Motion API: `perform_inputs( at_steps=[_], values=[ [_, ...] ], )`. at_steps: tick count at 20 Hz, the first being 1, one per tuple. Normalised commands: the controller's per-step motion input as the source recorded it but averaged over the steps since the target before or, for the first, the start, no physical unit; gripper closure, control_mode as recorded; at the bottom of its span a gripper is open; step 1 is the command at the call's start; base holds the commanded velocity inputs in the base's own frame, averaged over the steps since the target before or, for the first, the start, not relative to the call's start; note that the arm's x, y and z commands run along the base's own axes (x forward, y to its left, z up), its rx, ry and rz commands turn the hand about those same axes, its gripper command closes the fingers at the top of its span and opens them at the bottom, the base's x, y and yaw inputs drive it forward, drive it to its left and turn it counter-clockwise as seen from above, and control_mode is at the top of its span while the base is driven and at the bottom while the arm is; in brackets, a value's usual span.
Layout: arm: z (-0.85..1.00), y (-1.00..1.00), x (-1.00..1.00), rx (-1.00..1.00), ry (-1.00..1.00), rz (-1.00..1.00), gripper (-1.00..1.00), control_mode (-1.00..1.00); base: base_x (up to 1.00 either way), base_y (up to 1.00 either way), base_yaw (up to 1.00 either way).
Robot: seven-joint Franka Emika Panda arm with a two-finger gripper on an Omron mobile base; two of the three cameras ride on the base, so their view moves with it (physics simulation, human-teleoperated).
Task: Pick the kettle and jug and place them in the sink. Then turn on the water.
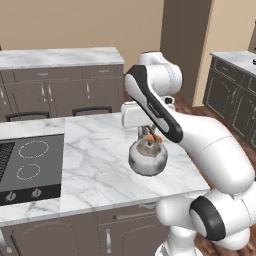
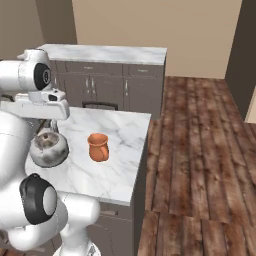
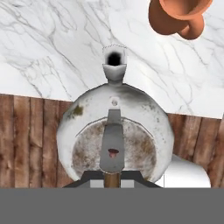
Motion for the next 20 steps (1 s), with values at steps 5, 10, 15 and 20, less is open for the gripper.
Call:
perform_inputs(
  at_steps=[5, 10, 15, 20],
  values=[
    [0.00, 0.00, -0.02, 0.00, 0.00, 0.00, 1.00, -1.00, 0.00, 0.00, 0.00],
    [0.00, 0.00, 0.00, 0.00, 0.00, 0.00, 1.00, -1.00, 0.00, 0.00, 0.00],
    [0.00, 0.00, -0.04, 0.00, 0.00, 0.00, 1.00, 1.00, -0.19, -0.06, 0.00],
    [0.00, 0.00, 0.00, 0.00, 0.00, 0.00, 1.00, 1.00, -0.59, -0.47, -0.40]
  ],
)
